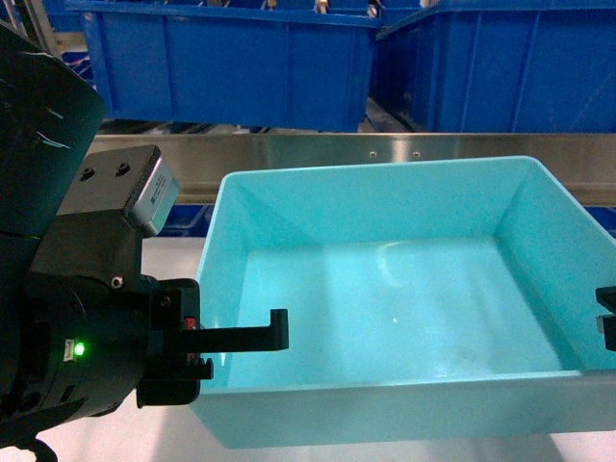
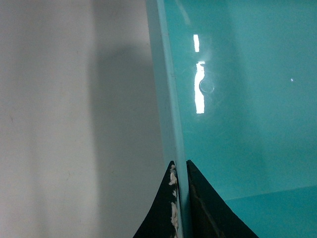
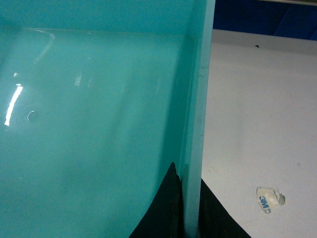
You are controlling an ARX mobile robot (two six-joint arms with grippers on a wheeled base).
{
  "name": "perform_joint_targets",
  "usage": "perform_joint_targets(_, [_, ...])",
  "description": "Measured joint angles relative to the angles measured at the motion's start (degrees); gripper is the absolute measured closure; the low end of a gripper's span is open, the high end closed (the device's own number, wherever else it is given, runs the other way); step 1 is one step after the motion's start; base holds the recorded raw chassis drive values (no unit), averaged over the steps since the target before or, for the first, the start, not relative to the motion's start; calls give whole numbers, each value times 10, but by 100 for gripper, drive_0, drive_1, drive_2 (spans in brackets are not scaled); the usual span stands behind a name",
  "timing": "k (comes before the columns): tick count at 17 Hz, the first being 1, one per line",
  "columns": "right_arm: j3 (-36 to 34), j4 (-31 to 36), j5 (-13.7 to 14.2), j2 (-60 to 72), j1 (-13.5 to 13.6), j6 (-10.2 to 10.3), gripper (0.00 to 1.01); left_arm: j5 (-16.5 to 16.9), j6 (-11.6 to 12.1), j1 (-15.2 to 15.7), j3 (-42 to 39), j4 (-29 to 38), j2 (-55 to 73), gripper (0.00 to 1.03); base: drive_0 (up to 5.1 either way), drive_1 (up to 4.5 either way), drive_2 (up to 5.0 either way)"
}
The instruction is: Organize blue bins on left shelf correctly
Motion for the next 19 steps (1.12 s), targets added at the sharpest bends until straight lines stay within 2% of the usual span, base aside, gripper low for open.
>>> perform_joint_targets(19, [-1,0,-2,-1,-3,0,99,1,0,0,0,0,0,101,0,0,0])
